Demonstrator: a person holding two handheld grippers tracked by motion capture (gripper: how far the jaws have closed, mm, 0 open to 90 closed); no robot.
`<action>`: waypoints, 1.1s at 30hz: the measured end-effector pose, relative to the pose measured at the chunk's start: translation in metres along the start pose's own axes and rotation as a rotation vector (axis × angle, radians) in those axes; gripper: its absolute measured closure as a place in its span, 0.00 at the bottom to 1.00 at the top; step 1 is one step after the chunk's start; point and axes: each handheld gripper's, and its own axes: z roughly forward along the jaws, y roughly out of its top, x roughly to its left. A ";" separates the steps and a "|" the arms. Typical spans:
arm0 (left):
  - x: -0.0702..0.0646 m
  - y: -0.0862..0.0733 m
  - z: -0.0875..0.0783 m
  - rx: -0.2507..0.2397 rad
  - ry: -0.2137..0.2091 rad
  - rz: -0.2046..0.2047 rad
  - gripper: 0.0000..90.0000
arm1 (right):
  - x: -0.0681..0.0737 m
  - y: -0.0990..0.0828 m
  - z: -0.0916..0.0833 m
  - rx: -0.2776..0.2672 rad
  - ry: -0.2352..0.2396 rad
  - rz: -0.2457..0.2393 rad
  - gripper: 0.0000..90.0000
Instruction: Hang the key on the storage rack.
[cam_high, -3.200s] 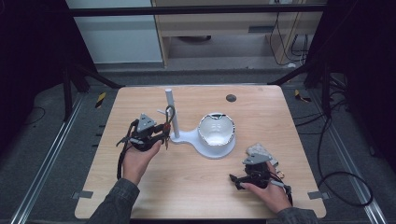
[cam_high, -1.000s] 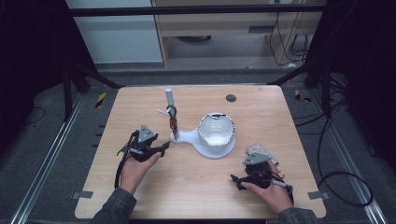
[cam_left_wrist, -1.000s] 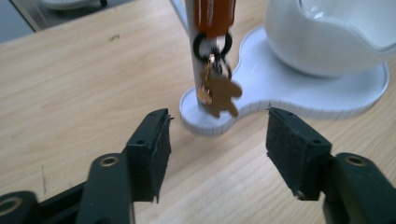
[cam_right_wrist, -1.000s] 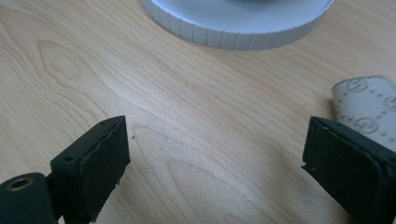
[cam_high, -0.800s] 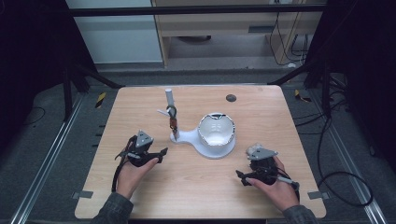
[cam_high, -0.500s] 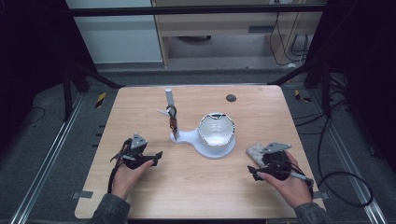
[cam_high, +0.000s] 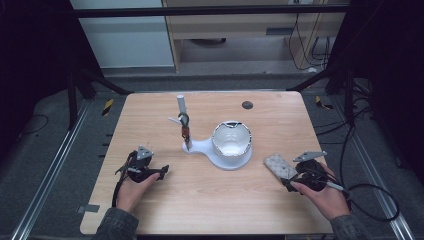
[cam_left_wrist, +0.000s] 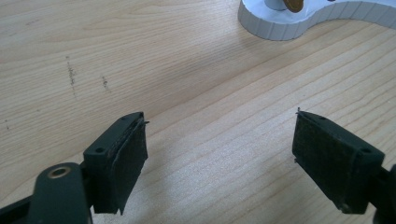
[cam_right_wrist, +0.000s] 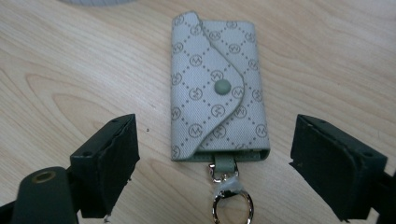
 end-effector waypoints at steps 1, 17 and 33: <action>0.000 0.000 0.000 0.000 0.000 0.000 0.17 | 0.000 0.000 0.000 0.000 0.000 0.000 0.18; -0.001 -0.004 0.009 0.055 0.000 -0.004 0.12 | -0.002 0.007 0.010 0.060 0.029 0.006 0.21; -0.002 -0.004 0.013 0.047 0.008 0.000 0.05 | -0.008 0.014 0.023 0.156 0.041 -0.005 0.20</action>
